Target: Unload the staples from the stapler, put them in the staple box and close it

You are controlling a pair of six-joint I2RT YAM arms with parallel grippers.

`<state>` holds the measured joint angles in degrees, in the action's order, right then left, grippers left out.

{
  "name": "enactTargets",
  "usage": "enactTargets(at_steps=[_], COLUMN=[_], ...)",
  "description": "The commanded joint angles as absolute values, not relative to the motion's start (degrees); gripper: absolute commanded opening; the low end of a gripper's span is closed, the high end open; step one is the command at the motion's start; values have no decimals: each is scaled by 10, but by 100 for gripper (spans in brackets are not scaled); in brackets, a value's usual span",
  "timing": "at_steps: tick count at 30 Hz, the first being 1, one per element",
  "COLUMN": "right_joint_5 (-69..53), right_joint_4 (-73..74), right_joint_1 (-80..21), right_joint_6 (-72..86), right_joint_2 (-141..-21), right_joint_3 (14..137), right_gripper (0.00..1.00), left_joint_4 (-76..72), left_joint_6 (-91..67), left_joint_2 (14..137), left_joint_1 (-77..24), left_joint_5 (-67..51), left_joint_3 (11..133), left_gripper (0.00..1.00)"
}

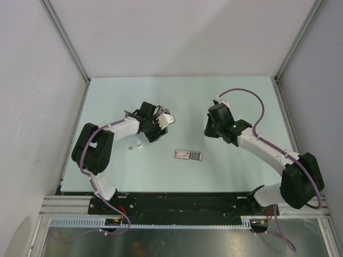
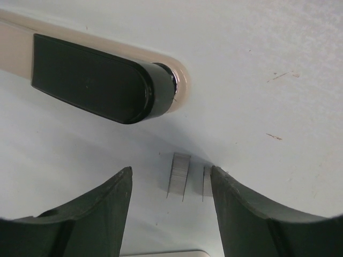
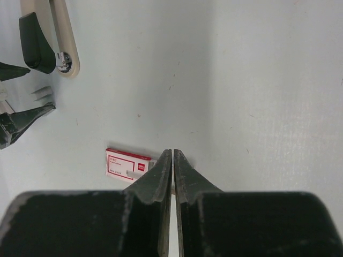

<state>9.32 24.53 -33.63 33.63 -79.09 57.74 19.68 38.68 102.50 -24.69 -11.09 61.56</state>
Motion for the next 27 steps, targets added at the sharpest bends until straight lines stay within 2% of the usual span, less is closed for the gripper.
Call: enactTargets(at_steps=[1, 18, 27], right_joint_5=[95, 92, 84], right_joint_4=[239, 243, 239], right_joint_1=[-334, -334, -333], right_joint_6=[336, 340, 338], right_joint_2=[-785, -782, -778], right_joint_3=[575, 574, 575], right_gripper=[9, 9, 9], left_joint_4=[219, 222, 268], left_joint_6=[405, 395, 404], left_joint_2=[1007, 927, 895], left_joint_1=[-248, -330, -328], left_joint_5=[-106, -105, -102], left_joint_3=[580, 486, 563], left_gripper=[66, 70, 78])
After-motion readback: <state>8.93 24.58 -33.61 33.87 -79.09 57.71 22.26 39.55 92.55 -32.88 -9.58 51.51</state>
